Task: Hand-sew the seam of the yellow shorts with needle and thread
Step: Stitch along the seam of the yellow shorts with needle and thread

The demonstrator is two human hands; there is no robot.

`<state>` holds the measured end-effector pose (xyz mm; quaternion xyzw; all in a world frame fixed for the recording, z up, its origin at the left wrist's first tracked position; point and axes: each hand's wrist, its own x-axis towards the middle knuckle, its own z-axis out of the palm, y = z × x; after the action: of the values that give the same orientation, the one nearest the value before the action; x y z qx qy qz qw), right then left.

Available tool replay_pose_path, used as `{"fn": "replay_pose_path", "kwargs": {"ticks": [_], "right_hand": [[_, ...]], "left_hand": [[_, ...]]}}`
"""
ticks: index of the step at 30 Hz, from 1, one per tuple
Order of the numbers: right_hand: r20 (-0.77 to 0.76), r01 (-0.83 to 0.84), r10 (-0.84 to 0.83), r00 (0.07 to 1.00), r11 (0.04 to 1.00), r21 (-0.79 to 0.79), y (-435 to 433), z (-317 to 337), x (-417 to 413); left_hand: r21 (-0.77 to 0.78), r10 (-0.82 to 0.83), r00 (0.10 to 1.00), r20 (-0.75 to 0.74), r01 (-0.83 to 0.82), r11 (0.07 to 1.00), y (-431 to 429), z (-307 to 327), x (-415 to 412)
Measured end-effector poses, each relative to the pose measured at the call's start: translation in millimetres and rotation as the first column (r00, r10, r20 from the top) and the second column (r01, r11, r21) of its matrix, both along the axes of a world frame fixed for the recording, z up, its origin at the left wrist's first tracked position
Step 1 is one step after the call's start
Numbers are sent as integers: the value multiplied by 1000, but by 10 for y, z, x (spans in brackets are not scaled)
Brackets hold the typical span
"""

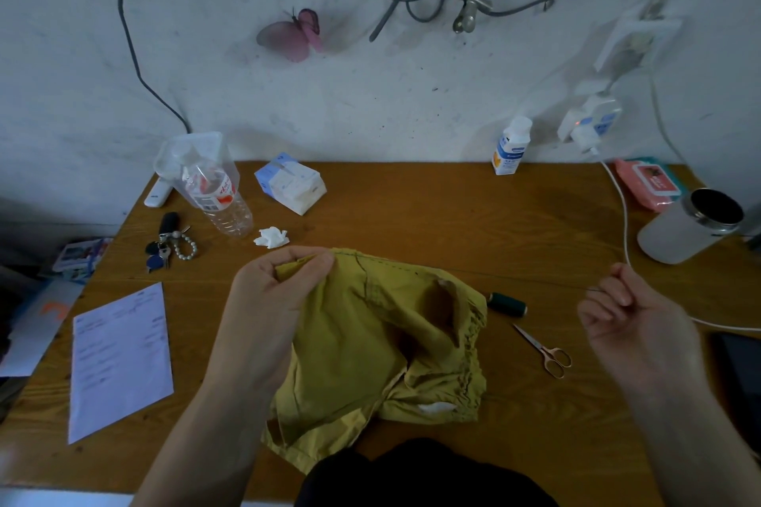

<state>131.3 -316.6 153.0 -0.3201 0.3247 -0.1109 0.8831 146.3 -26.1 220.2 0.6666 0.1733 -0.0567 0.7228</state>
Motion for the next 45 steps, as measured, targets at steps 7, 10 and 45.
{"fn": "replay_pose_path", "kwargs": {"ticks": [7,10,45], "right_hand": [[-14,24,-24,1000,1000,3,-34,-5,6],[-5,4,-4,1000,1000,-18,-8,19,9],[-42,-124,734,678,58,-991,959,606,-63]], "left_hand": [[11,35,999,0,-35,999,-25,35,2],[-13,9,1000,-13,-9,1000,-25,46,-2],[17,-386,922,17,386,923,-207,177,-138]]}}
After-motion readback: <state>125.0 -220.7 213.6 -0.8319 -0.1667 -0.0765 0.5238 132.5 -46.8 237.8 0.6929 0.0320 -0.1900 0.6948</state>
